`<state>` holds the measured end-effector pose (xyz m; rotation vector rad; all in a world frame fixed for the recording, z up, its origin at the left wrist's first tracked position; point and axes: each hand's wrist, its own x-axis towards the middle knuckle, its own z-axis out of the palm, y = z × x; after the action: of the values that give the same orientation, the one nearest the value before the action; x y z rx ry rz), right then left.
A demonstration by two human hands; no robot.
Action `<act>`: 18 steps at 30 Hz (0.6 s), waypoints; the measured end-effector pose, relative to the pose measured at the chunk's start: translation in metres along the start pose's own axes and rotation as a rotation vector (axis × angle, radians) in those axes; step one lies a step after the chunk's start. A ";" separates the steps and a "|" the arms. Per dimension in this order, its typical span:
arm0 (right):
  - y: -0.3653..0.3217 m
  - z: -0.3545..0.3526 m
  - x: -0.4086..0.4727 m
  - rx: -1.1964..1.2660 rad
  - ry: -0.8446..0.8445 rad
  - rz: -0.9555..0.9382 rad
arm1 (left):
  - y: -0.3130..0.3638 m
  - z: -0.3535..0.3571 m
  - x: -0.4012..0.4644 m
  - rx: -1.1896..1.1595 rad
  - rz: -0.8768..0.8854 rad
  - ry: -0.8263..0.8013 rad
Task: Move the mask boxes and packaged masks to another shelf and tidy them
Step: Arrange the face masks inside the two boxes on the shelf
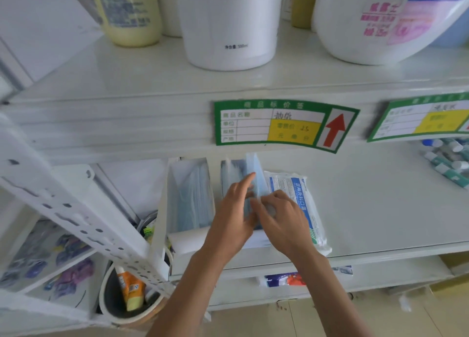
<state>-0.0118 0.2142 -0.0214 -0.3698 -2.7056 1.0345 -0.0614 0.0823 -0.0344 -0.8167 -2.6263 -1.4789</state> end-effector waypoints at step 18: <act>-0.013 -0.010 0.009 -0.017 0.100 0.177 | -0.020 -0.020 -0.015 0.320 0.053 -0.004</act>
<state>-0.0195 0.2137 -0.0047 -0.6562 -2.6311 1.0082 -0.0617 0.0511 -0.0430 -0.8451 -2.7170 -1.0053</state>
